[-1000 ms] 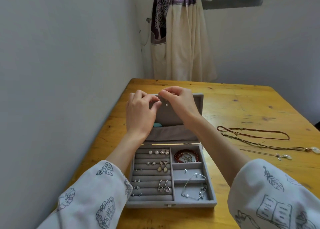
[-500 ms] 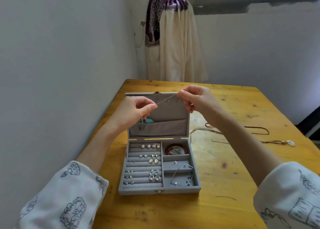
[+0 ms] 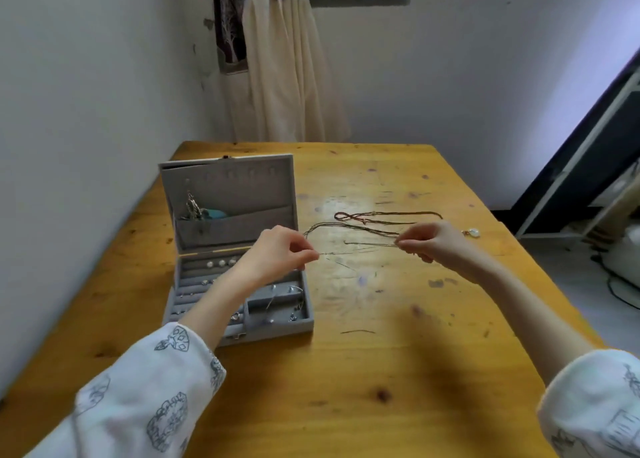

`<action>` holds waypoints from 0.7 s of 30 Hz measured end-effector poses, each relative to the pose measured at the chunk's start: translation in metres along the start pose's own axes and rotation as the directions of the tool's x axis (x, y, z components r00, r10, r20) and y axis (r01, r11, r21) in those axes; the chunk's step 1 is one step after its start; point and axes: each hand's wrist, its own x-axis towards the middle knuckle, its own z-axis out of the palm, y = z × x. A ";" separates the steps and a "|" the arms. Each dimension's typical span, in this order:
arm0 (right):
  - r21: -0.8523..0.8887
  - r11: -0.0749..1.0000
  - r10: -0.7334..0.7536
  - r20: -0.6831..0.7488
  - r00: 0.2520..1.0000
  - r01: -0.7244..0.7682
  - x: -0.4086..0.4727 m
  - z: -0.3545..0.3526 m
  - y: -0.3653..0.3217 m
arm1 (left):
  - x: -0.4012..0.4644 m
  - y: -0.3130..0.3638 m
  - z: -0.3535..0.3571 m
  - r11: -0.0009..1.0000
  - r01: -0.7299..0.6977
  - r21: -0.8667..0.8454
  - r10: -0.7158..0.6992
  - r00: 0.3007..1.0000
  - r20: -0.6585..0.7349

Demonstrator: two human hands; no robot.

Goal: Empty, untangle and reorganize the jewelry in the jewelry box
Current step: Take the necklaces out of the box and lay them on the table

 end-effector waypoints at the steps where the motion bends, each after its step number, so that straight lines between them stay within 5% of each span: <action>1: -0.035 0.999 0.019 -0.015 1.000 -0.019 -0.003 -0.006 0.010 | 0.005 0.004 0.011 1.000 -0.002 0.021 0.002 1.000 0.014; 10: -0.214 0.967 0.108 -0.163 0.981 -0.142 -0.005 -0.025 0.079 | 0.045 0.011 0.075 0.997 -0.009 0.083 0.000 0.994 0.105; 21: -0.384 0.916 0.007 -0.267 0.964 -0.113 0.016 -0.026 0.101 | 0.071 -0.001 0.092 0.964 -0.012 0.267 0.034 0.996 -0.079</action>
